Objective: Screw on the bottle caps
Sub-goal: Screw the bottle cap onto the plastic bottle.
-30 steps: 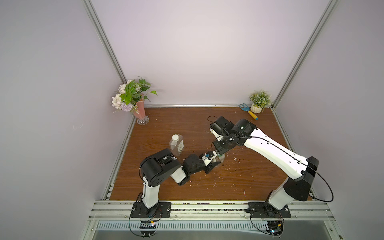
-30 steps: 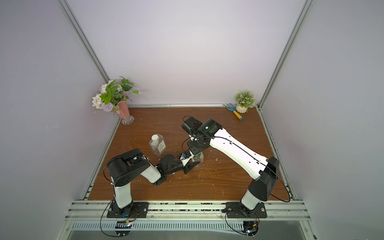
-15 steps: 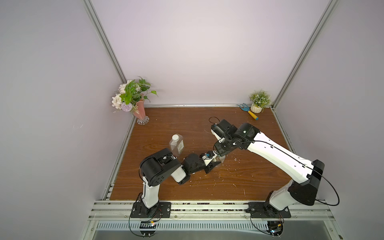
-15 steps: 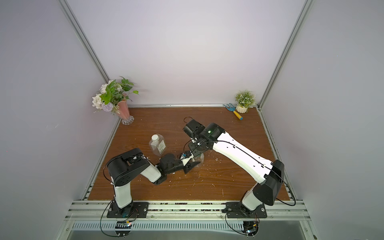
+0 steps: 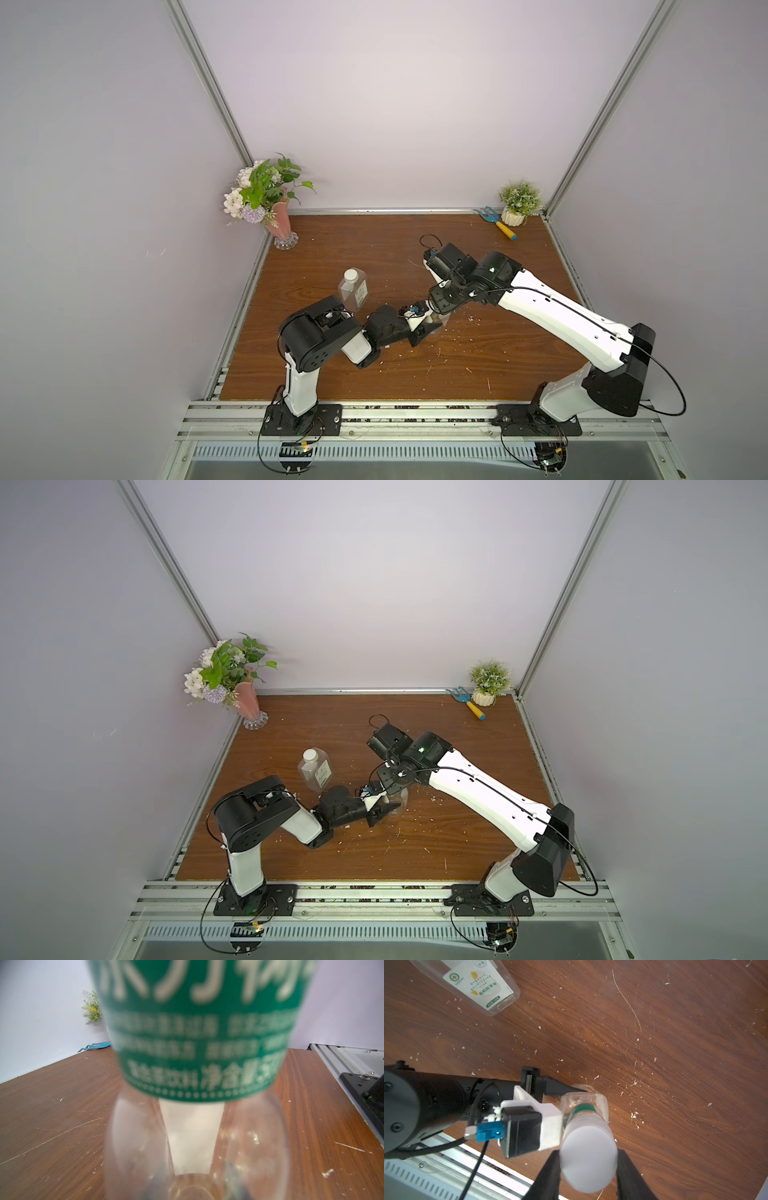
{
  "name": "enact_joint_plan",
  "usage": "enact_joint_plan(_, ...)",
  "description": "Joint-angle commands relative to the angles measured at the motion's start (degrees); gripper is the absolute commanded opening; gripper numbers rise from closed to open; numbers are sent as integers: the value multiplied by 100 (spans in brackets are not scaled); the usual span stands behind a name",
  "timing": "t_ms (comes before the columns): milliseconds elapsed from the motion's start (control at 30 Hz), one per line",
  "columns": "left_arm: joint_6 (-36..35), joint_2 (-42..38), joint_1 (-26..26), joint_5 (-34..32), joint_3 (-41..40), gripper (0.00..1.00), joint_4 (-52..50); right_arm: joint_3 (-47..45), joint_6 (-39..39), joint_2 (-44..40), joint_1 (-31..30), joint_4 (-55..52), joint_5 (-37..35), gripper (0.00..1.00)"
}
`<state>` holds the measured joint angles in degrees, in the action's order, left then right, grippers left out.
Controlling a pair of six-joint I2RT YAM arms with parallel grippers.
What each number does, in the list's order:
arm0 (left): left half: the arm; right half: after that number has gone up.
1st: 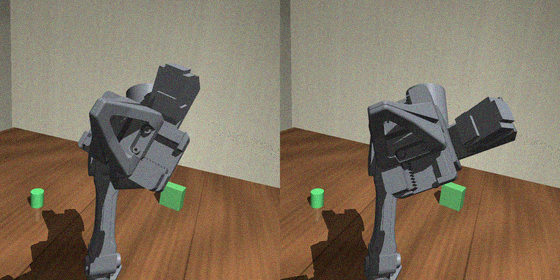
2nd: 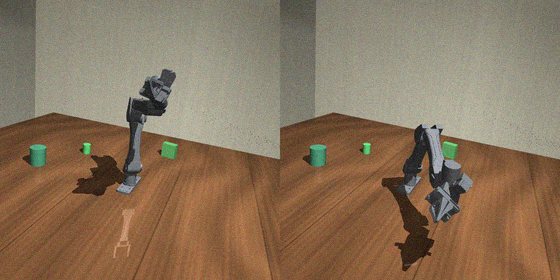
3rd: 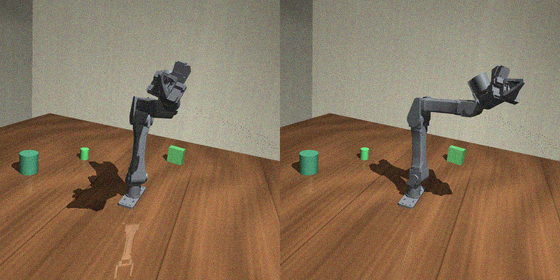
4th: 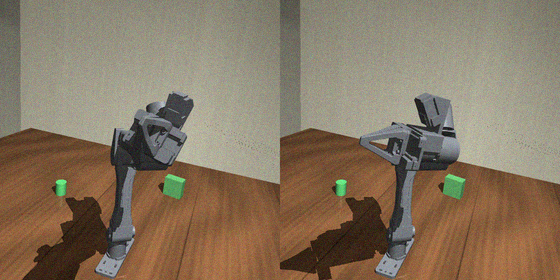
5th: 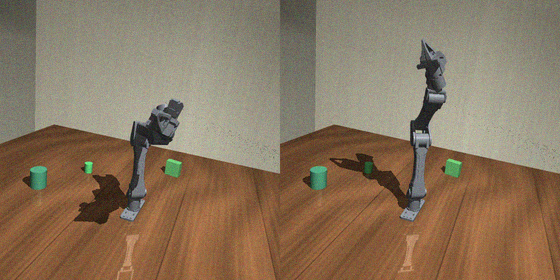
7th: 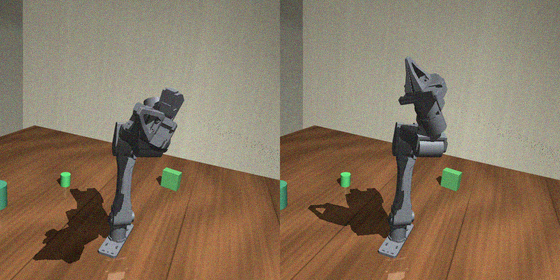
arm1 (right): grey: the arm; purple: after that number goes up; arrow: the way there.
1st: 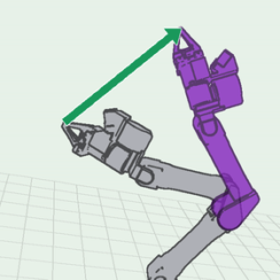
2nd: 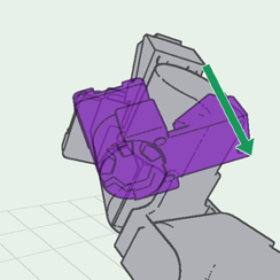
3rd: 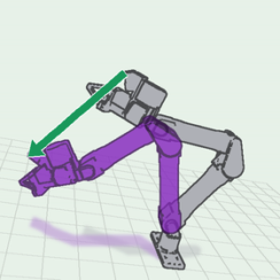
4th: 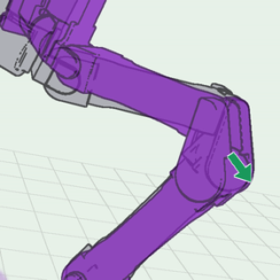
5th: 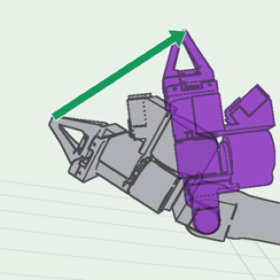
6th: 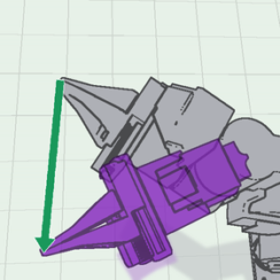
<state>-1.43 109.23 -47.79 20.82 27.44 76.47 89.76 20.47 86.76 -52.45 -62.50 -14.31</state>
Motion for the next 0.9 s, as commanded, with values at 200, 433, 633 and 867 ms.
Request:
enact_joint_plan(200,84,85,81,39,45,38,-325,-355,185,-216,-38,-49,-95,43)
enact_joint_plan(433,80,55,85,32,33,38,-339,-450,240,-257,-42,155,-89,43)
enact_joint_plan(633,64,46,84,30,34,38,-343,-492,272,-294,-38,186,-100,47)
enact_joint_plan(867,54,37,79,36,23,38,-343,-427,290,-261,-38,168,-184,50)
